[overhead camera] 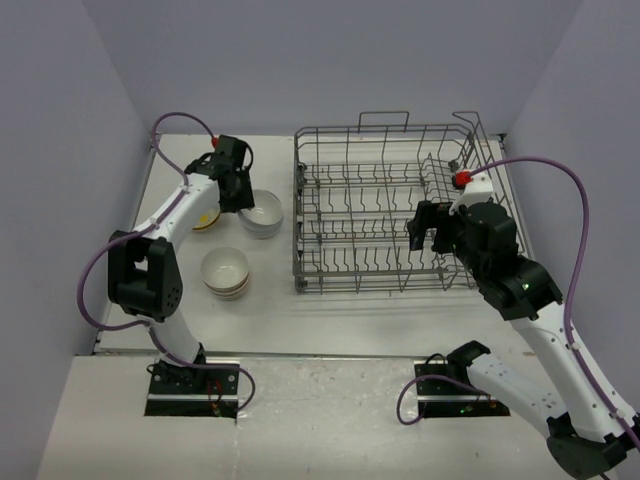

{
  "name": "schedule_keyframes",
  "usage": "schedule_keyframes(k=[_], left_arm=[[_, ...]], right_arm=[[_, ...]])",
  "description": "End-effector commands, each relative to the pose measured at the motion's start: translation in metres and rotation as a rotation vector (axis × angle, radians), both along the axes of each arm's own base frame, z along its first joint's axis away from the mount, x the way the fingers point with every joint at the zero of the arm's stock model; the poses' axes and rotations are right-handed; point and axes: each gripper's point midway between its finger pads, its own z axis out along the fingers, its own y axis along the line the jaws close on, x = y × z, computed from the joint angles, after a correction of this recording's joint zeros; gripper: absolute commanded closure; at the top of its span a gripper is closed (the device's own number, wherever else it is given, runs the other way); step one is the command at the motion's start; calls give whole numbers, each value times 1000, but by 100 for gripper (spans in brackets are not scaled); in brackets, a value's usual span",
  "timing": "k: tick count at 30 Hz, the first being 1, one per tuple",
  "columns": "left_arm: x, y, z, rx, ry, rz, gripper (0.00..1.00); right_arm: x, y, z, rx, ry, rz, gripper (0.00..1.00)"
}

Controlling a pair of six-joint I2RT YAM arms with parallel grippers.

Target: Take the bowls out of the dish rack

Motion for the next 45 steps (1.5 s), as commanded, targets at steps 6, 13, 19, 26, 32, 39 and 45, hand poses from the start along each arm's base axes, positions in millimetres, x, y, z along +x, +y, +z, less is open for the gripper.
schedule_keyframes(k=[6, 13, 19, 26, 32, 39, 45], left_arm=[[-3, 9, 9, 30, -18, 4, 79], [-6, 7, -9, 23, 2, -4, 100], [-14, 8, -18, 20, 11, -4, 100], [-10, 15, 5, 37, -43, 23, 72], [-11, 16, 9, 46, -36, 22, 62], [-17, 24, 43, 57, -111, 42, 32], [-28, 31, 110, 42, -265, 52, 0]], right_arm=[[4, 3, 9, 13, -44, 14, 1], [4, 3, 9, 13, -45, 16, 1], [4, 3, 8, 13, -43, 16, 1], [4, 3, 7, 12, -42, 17, 1], [3, 2, 9, 13, -50, 15, 1], [4, 5, 8, 27, -41, 20, 1], [-1, 2, 20, 68, -61, -4, 1]])
